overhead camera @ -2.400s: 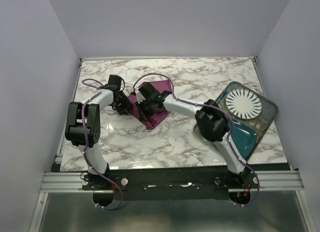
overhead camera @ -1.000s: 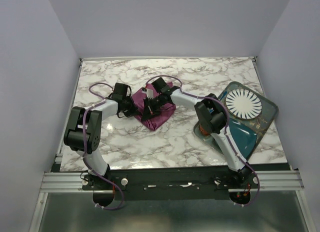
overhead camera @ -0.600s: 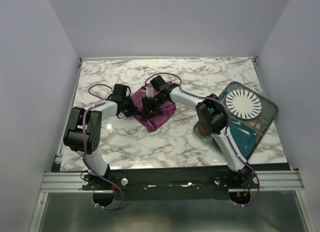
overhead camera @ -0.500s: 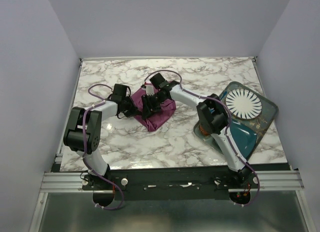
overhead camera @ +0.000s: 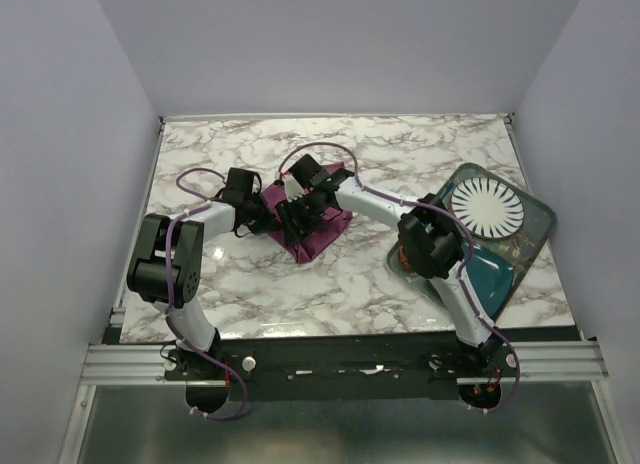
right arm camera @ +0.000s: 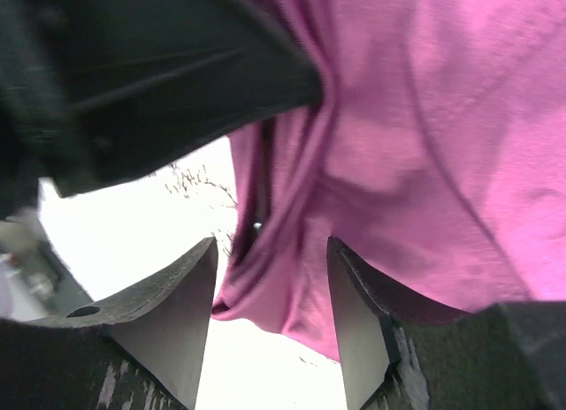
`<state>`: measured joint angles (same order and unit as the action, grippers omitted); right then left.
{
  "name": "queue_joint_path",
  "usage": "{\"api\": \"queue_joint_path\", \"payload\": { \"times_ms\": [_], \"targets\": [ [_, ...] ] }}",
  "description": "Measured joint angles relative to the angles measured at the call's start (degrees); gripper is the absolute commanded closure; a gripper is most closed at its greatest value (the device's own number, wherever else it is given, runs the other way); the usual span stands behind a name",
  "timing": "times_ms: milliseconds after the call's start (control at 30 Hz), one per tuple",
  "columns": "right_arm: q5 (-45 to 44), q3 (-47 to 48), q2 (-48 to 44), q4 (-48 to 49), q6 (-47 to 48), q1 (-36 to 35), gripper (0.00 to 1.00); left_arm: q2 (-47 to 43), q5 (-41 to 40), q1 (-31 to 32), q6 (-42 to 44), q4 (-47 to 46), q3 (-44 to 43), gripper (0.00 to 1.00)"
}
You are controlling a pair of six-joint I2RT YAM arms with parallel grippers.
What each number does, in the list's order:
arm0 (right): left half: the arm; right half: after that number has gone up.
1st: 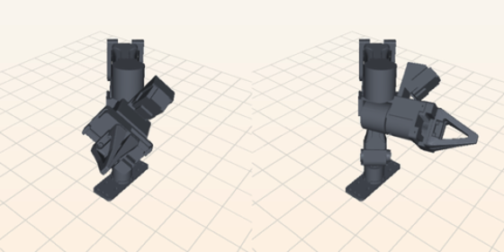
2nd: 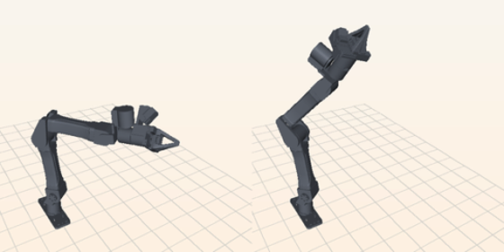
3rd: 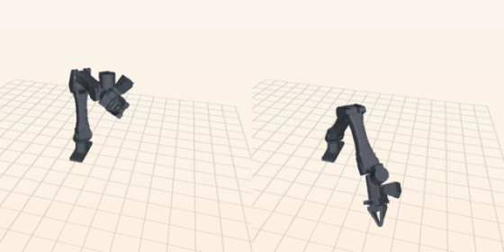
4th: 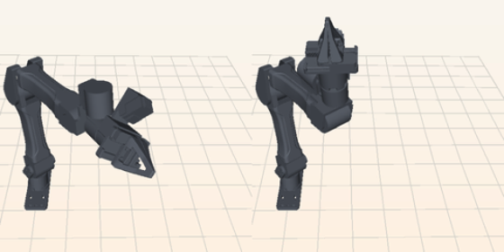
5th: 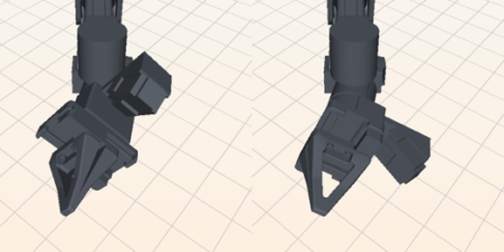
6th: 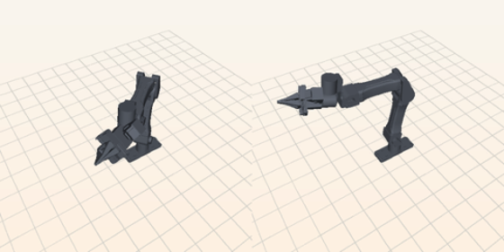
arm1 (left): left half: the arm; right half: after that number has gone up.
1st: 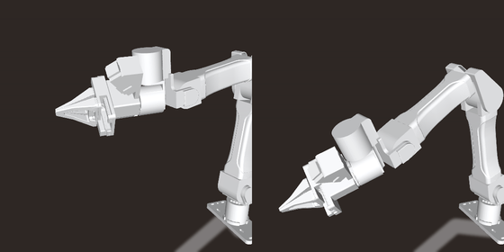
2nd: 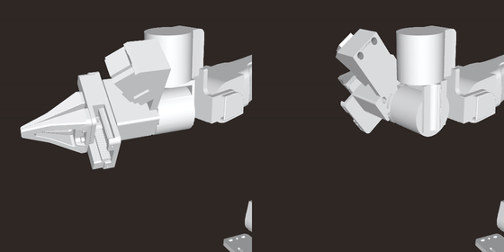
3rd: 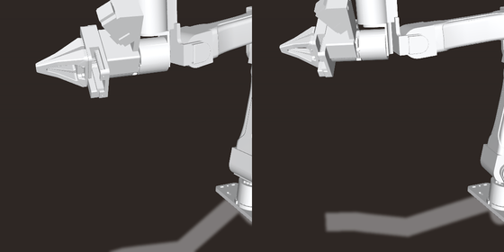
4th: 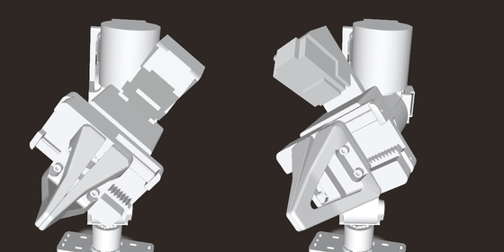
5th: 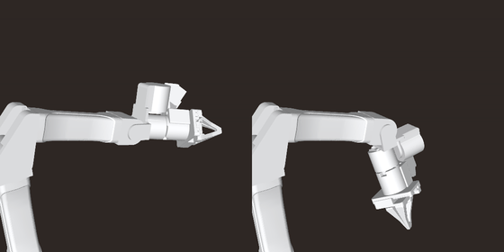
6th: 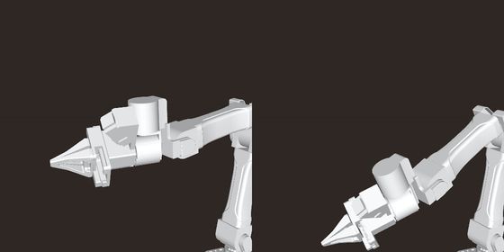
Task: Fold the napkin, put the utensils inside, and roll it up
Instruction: Roll the napkin with the utensil
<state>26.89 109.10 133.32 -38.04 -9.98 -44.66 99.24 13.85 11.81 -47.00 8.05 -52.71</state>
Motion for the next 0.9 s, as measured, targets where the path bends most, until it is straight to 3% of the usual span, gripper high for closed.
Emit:
{"api": "queue_joint_path", "payload": {
  "times_ms": [267, 533, 733, 900],
  "targets": [
    [-15.17, -0.83, -2.58, 2.19, 1.97, -7.13, 0.33, 0.04, 0.02, 0.00, -0.04, -0.04, 0.00, 1.00],
    [-31.28, -0.83, -2.47, 2.16, 4.46, -10.43, 0.37, 0.04, 0.04, 0.00, -0.26, -0.02, 0.00, 1.00],
    [-35.54, -0.85, -2.47, 2.32, 4.52, -11.02, 0.43, -0.26, 0.07, -0.09, 0.04, 0.13, 0.00, 0.99],
    [-34.82, -1.60, -2.51, 3.56, 4.20, -11.34, 0.46, -2.25, -1.20, -0.59, 1.73, 3.26, 0.02, 0.73]
  ]
}}
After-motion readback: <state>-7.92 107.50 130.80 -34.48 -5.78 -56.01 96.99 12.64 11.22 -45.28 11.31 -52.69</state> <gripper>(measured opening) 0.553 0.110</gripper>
